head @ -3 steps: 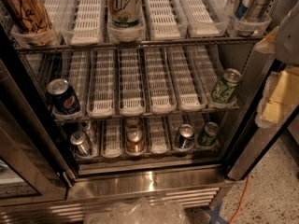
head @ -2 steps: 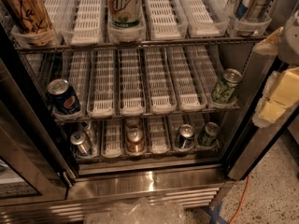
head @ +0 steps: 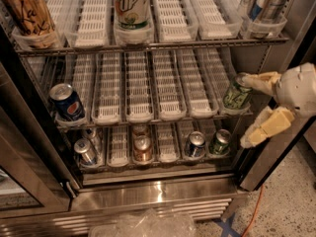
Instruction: Pick redbull can from bottom shelf of fridge
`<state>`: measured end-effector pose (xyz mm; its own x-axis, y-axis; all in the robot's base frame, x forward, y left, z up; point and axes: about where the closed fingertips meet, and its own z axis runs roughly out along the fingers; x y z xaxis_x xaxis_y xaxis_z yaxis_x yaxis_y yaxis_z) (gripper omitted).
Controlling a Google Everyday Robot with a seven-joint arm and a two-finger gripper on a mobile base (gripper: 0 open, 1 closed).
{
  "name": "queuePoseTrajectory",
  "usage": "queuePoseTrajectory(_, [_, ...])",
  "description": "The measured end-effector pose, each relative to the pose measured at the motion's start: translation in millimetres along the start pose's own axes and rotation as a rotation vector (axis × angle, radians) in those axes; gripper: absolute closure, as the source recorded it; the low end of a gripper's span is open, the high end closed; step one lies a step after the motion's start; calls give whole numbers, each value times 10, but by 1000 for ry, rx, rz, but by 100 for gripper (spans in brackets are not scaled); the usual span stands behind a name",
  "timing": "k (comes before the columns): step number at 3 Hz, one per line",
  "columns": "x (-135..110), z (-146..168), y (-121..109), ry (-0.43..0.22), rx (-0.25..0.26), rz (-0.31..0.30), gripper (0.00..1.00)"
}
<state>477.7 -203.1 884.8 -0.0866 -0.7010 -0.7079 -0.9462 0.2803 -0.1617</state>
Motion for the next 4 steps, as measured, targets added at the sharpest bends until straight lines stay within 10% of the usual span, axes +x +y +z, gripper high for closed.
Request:
queuePoseTrajectory(3, [-158, 122, 251, -252, -44, 14, 0])
queuePoseTrajectory(4, [-351, 286, 680, -520, -125, 42, 0])
